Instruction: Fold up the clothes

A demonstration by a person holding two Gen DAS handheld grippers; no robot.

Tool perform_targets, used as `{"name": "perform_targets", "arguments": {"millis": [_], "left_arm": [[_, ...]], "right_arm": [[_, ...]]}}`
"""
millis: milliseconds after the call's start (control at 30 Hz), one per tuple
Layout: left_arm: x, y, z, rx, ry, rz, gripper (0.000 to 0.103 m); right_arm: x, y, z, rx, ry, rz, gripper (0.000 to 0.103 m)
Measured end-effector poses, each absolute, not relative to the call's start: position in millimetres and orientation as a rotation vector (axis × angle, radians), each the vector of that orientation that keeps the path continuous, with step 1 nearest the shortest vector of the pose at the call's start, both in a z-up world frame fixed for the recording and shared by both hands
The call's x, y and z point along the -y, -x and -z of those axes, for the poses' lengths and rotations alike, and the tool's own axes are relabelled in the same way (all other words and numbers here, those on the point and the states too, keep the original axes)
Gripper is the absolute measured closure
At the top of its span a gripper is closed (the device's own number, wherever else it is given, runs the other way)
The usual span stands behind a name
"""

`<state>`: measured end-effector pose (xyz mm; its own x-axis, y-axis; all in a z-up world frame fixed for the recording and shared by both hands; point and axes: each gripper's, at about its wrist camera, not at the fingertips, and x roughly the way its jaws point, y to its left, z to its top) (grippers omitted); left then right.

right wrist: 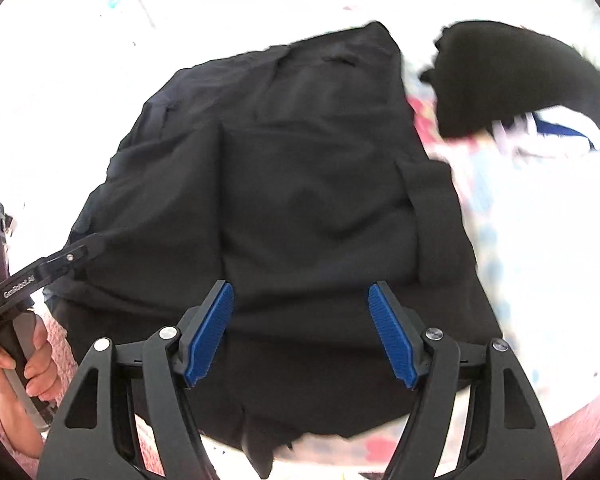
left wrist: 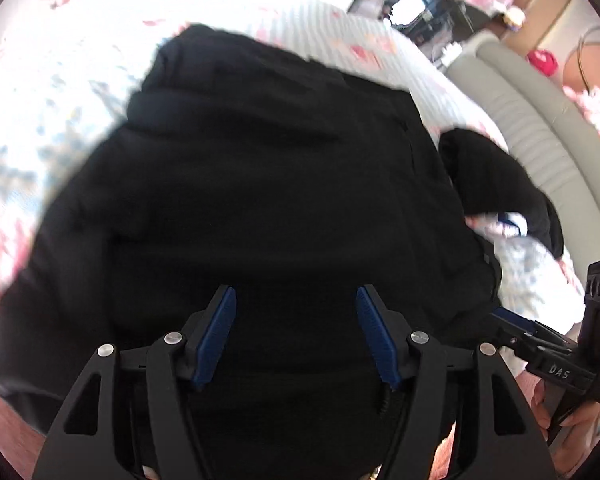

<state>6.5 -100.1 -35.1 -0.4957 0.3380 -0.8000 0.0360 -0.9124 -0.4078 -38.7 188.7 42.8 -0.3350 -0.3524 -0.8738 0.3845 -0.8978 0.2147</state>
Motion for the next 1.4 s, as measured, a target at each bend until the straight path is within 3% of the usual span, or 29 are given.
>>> {"name": "perform_targets", "arguments": {"millis": [167, 300, 567, 700, 867, 1033, 1133, 1267, 1400], "left_arm": [[87.0, -35.1, 41.3, 0.492, 1.462, -2.559, 0.036], [91.6, -65.5, 28.0, 0.658, 1.253, -2.567, 0.036], [97.5, -102.0, 41.4, 0.746, 1.492, -2.527, 0.038], [116.3, -116.6, 44.4, 0.908, 1.485, -2.516, 0.038], [123.2, -120.3, 41.3, 0.916, 1.505, -2.536, 0.038], [158.0, -135.7, 44.7, 1.138, 1.376, -2.545, 0.038], [162.1, -134.2, 47.5, 1.163, 1.400, -2.608, 0.039], [182.1, -145.2, 27.7, 1.194, 1.316, -2.718, 0.039], [198.3, -138.0, 23.4, 1.101, 1.368, -2.792, 0.037]], "right_arm": [[-207.3, 24.7, -27.1, 0.022, -1.518, 2.256, 0.035], [-221.3, 13.7, -14.2, 0.075, -1.560, 2.257, 0.035], [-241.8, -7.0, -2.8, 0.180, -1.581, 2.246, 0.034], [-229.9, -17.4, -16.3, 0.215, -1.494, 2.169, 0.034], [-209.2, -19.9, 2.0, 0.093, -1.594, 2.140, 0.035], [-220.1, -11.5, -9.4, 0.258, -1.552, 2.113, 0.034], [-215.7, -4.9, -14.0, 0.280, -1.535, 2.102, 0.034], [-216.3, 1.5, -22.7, 0.245, -1.484, 2.142, 0.054], [-222.9, 13.3, -38.6, 0.248, -1.443, 2.239, 0.058]]}}
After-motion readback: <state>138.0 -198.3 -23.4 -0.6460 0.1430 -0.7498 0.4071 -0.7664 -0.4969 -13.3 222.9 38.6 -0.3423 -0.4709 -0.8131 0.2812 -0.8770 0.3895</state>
